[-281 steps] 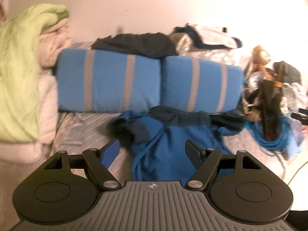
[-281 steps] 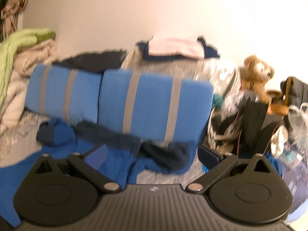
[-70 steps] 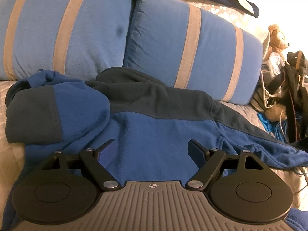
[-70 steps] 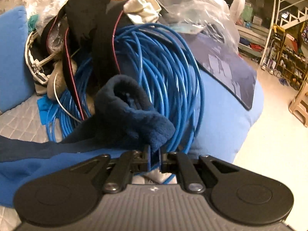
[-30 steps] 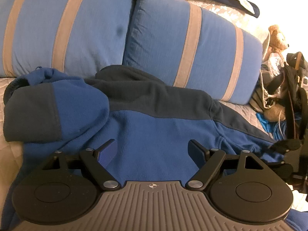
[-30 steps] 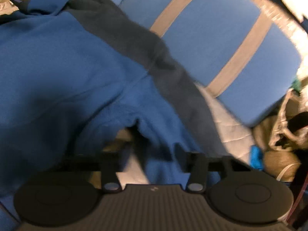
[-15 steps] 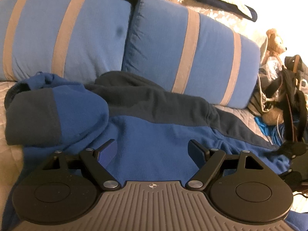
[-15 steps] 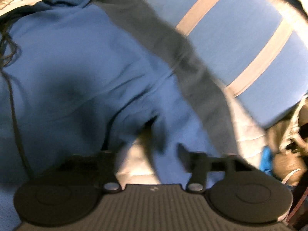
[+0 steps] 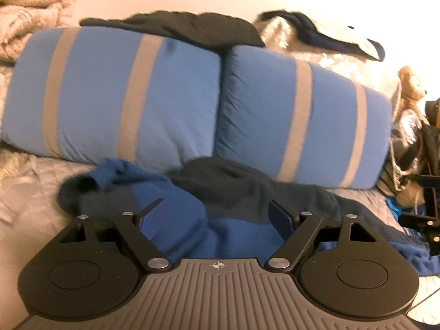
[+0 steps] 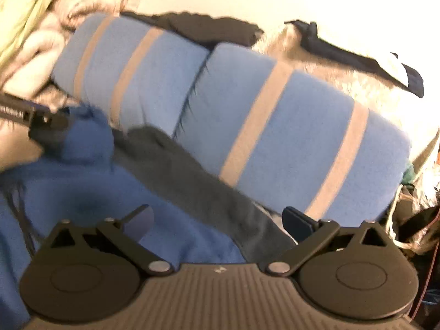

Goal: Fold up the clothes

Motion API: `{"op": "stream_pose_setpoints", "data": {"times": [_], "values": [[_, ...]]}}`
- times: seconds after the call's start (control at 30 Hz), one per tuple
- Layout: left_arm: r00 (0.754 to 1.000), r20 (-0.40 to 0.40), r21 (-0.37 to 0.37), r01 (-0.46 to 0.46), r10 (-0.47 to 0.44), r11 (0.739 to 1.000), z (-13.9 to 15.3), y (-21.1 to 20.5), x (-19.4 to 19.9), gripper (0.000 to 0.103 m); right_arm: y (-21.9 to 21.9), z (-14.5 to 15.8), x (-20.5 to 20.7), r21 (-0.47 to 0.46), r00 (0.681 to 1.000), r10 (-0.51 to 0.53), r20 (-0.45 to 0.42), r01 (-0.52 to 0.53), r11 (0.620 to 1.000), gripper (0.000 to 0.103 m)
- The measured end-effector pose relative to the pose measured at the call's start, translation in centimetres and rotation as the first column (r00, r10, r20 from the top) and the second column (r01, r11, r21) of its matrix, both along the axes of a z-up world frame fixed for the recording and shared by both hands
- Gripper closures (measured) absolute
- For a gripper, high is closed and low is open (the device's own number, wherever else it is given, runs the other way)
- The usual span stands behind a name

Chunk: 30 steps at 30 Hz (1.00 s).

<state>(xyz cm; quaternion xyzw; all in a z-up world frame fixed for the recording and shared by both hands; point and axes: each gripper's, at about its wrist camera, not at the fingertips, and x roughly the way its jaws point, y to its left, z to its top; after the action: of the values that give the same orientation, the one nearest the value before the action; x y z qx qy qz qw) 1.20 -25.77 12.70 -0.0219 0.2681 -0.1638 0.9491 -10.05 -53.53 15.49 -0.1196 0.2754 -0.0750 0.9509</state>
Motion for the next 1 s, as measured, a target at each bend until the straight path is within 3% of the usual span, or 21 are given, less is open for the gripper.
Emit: {"op": "stream_pose_setpoints", "data": {"times": [0.17,0.33,0.47,0.57,0.67,0.9,1.0], "values": [[0.997,0.024,-0.005,-0.068,0.068,0.998,1.2,2.9,1.8,0.022,3.1,0.6,3.4,0.026,0.998,-0.039,0.049,0.038,0.999,0.0],[0.991,-0.032,-0.079,-0.13,0.128,0.988,0.5,5.7,4.2,0.022,5.9,-1.3,7.4,0.184,0.983,-0.18,0.046,0.169,0.968,0.0],[0.985,-0.073,-0.14,-0.164,0.156,0.976,-0.4,8.0,6.0,0.022,8.8,-4.2,8.1,0.246,0.974,-0.193,0.118,0.159,0.956,0.0],[0.978,-0.125,-0.206,-0.193,0.17,0.959,-1.2,9.9,7.6,0.023,10.3,-6.7,8.0,0.265,0.964,-0.187,0.188,0.134,0.955,0.0],[0.967,-0.179,-0.269,-0.223,0.179,0.937,-1.9,11.8,9.2,0.023,10.7,-8.7,8.6,0.259,0.978,-0.167,0.121,0.131,0.957,0.0],[0.935,-0.311,-0.398,-0.29,0.17,0.87,-4.4,15.0,12.8,0.023,9.1,-8.4,7.8,0.303,0.968,-0.202,0.147,0.151,0.941,0.0],[0.929,-0.333,-0.402,-0.295,0.162,0.867,-5.3,15.1,13.8,0.023,8.7,-8.7,7.9,0.319,0.97,-0.207,0.125,0.158,0.934,0.0]]}}
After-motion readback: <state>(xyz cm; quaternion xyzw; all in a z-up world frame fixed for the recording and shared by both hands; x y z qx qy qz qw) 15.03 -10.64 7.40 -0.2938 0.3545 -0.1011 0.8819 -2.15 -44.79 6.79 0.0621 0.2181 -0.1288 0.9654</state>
